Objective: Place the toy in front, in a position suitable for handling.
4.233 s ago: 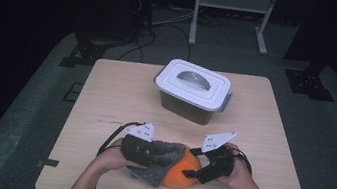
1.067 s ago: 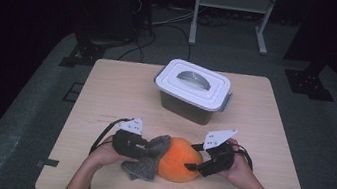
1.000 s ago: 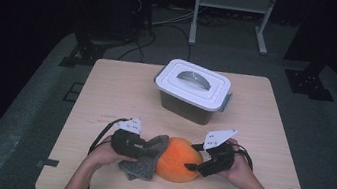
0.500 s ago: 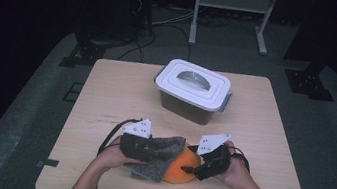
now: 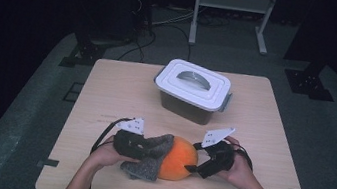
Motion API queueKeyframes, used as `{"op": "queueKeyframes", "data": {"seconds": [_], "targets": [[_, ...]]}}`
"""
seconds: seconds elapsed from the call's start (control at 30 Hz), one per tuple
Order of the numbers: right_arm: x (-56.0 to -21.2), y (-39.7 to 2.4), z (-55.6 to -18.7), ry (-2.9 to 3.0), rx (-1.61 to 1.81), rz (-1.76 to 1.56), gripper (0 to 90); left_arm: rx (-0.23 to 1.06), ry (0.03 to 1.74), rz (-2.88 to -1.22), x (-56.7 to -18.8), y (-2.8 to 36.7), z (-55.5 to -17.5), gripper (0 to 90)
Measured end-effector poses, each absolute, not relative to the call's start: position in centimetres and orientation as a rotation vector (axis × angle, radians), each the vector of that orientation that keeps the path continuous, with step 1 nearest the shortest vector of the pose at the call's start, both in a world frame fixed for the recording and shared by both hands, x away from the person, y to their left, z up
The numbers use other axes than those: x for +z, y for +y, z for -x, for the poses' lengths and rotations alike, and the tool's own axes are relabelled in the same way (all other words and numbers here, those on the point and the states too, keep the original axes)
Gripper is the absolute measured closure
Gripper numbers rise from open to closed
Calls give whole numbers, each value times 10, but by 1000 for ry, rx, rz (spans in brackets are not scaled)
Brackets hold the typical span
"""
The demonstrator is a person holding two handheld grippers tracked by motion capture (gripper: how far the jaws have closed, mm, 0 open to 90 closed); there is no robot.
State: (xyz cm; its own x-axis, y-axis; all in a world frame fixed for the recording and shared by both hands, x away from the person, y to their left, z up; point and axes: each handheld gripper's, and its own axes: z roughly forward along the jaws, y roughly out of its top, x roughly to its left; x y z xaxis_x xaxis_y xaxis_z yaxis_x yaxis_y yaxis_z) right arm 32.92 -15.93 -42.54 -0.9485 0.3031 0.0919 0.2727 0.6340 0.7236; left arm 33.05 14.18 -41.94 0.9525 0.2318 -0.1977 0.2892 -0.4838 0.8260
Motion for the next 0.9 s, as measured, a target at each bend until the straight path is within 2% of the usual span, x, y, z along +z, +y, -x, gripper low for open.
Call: {"op": "queueKeyframes", "data": {"seconds": [0.03,0.2,0.33,0.5,0.77,0.9], "targets": [[-426,-158,-330,2809,1234,-511,173,-71,369,-2096,-419,141,-330,695],[-423,-156,-327,2781,1210,-470,358,-46,360,-2092,-411,142,-330,693],[-415,-150,-319,2723,1203,-377,379,-1,349,-2056,-397,146,-328,693],[-413,-141,-313,2696,1184,-306,368,28,329,-2047,-393,142,-325,691],[-418,-150,-328,2800,1266,-497,202,-11,340,-2127,-405,140,-327,692],[-421,-158,-333,2817,1320,-598,184,-35,337,-2127,-407,141,-327,692]]}}
